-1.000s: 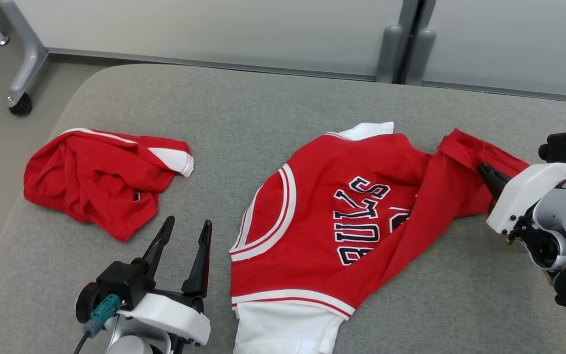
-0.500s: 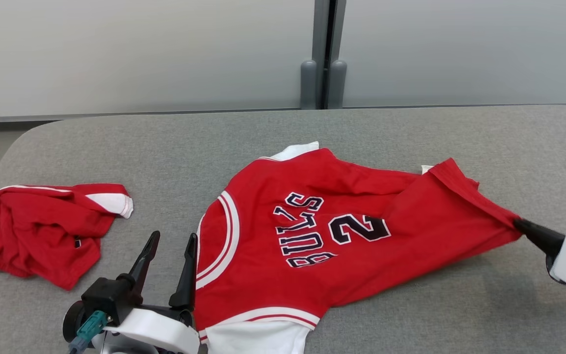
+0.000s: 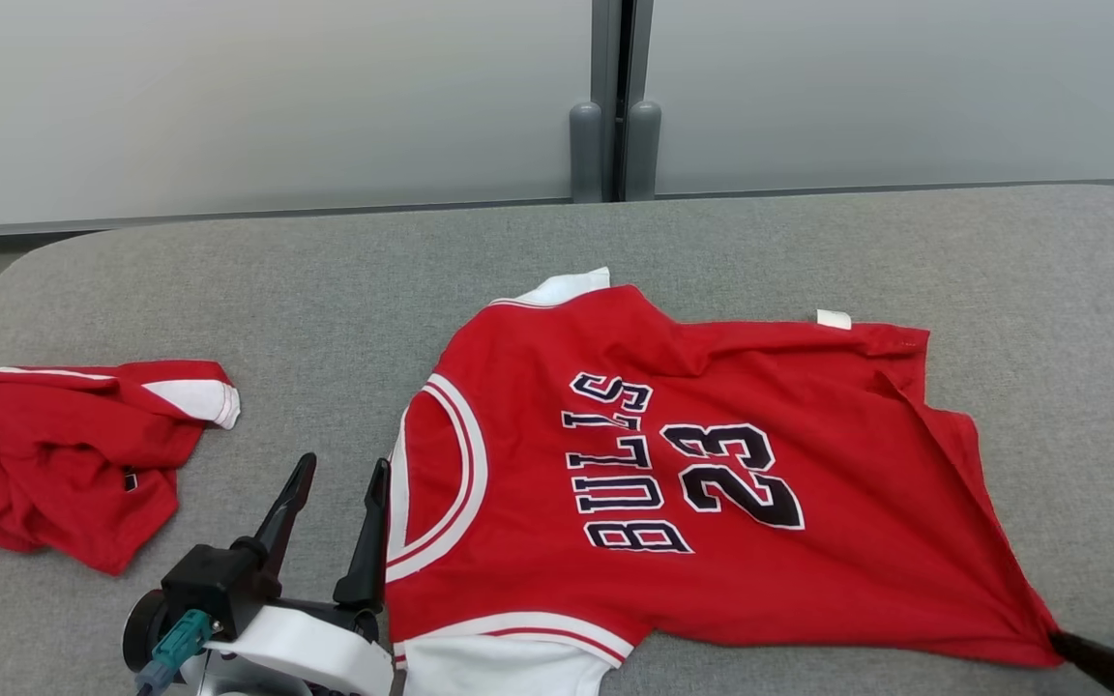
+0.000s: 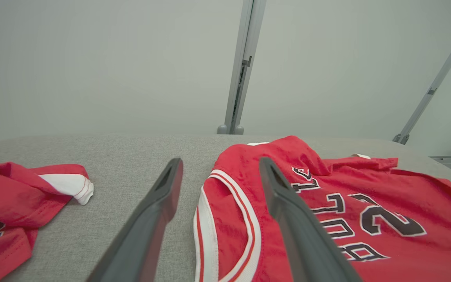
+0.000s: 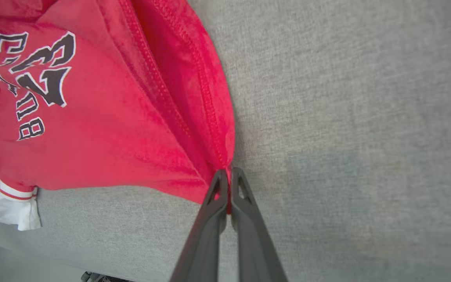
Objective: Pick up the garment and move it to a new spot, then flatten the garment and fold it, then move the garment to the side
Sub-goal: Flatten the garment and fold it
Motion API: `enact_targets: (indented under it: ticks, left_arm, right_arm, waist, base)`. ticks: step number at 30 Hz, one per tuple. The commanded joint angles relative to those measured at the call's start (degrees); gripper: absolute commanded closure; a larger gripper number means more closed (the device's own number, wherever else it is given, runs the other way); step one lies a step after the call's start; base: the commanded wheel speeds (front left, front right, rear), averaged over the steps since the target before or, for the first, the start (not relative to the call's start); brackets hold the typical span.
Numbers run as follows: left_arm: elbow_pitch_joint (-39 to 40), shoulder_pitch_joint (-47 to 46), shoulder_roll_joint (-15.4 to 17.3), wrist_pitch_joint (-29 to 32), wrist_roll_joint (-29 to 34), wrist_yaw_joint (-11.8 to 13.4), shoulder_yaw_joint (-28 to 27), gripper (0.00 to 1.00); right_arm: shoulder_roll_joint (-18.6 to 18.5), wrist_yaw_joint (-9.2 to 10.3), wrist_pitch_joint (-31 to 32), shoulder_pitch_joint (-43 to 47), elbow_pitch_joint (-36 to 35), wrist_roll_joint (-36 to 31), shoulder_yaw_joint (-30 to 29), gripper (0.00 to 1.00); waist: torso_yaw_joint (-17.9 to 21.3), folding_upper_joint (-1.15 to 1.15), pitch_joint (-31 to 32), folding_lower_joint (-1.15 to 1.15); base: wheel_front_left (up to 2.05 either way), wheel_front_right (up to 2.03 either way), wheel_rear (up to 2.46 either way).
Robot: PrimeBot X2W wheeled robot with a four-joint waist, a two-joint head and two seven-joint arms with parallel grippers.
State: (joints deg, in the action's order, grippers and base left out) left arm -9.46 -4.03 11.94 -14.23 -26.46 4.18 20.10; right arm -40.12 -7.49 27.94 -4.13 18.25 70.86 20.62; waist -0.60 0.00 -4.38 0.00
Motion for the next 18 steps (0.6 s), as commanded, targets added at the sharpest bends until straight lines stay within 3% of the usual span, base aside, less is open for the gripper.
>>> enact_targets:
  ticks: [1, 2, 10, 18]
  left_arm:
    - [0.1, -0.6, 0.4, 0.0, -0.3, 0.3, -0.1, 0.00]
    - [0.1, -0.6, 0.5, 0.0, -0.3, 0.4, 0.0, 0.00]
    - [0.7, 0.5, 1.3, 0.4, -0.5, 1.1, -0.4, 0.00]
    - [1.9, 1.6, 1.8, 0.9, -0.8, 1.8, -0.3, 0.00]
  right_arm:
    - [0.8, -0.01, 0.1, 1.3, 0.4, -1.1, -1.2, 0.20]
    - [1.2, -0.01, -0.1, 2.0, 0.2, -2.4, -2.0, 0.00]
    - [6.2, -0.01, -1.0, 4.9, -4.2, -8.4, -11.7, 0.00]
    - [13.2, -0.01, -10.3, 4.2, -14.4, -18.1, -24.2, 0.00]
  waist:
    - [-0.2, 0.00, 0.0, 0.00]
    - [-0.2, 0.00, 0.0, 0.00]
    - [-0.4, 0.00, 1.2, 0.00]
    - [-1.3, 0.00, 2.5, 0.00]
  base:
    - [0.00, 0.00, 0.00]
    - [0.00, 0.00, 0.00]
    - [0.00, 0.00, 0.00]
    - [0.00, 0.00, 0.00]
